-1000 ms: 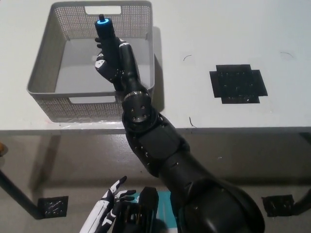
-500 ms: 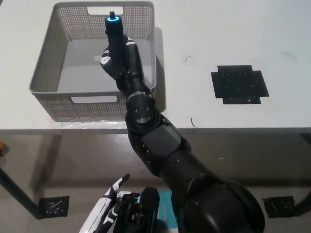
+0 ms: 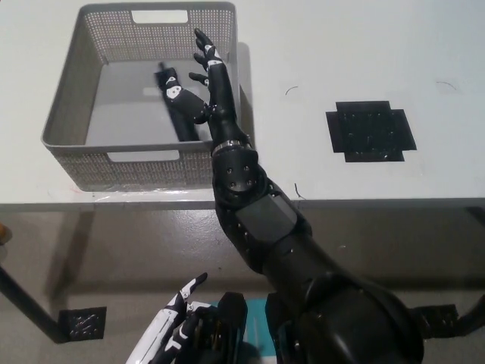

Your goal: Use the right hand to pick up a electric screw driver and put it into a container on the left side

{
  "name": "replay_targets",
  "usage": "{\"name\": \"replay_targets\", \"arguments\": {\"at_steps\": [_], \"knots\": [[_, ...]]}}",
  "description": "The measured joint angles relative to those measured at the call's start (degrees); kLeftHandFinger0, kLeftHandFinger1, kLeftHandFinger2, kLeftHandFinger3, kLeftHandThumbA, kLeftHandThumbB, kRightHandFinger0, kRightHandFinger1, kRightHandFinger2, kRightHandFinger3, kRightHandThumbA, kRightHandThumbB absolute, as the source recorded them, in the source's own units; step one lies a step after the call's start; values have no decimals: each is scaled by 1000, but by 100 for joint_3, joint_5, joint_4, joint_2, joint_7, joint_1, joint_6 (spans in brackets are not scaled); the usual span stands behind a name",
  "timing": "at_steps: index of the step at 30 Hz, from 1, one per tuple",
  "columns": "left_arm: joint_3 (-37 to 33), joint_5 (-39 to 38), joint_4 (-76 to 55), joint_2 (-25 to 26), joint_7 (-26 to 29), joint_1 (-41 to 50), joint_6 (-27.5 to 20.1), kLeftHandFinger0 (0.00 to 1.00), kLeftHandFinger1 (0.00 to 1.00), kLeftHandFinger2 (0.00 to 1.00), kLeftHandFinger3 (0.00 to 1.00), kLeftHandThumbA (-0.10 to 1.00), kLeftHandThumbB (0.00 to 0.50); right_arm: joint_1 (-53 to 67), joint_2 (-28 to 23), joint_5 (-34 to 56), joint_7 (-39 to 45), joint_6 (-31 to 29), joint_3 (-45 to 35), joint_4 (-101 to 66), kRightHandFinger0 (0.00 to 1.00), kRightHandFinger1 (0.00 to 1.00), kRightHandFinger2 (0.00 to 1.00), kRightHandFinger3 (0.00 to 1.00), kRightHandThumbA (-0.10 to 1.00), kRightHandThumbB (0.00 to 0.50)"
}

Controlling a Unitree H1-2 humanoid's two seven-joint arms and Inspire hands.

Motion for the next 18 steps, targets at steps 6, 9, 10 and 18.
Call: {"name": "replay_targets", "arguments": {"at_steps": [6, 9, 10, 18], "knots": [[0, -1, 0, 12, -50, -38, 0, 737, 648, 651, 1000, 952, 236, 109, -38, 3, 88, -51, 0, -176, 1000, 1000, 1000, 1000, 672, 195], [0, -2, 2, 12, -75, -50, 0, 733, 650, 653, 1000, 957, 236, 216, -120, 1, 101, -57, -1, -473, 1000, 1000, 1000, 1000, 767, 232], [2, -2, 3, 12, -80, -53, 0, 737, 650, 654, 1000, 959, 242, 272, -170, 0, 111, -53, -1, -678, 1000, 1000, 1000, 1000, 788, 242], [26, -1, 33, 12, -83, -60, 1, 751, 678, 710, 1000, 978, 262, 745, -687, -28, 197, 138, -3, -2482, 1000, 1000, 1000, 1000, 872, 258]]}}
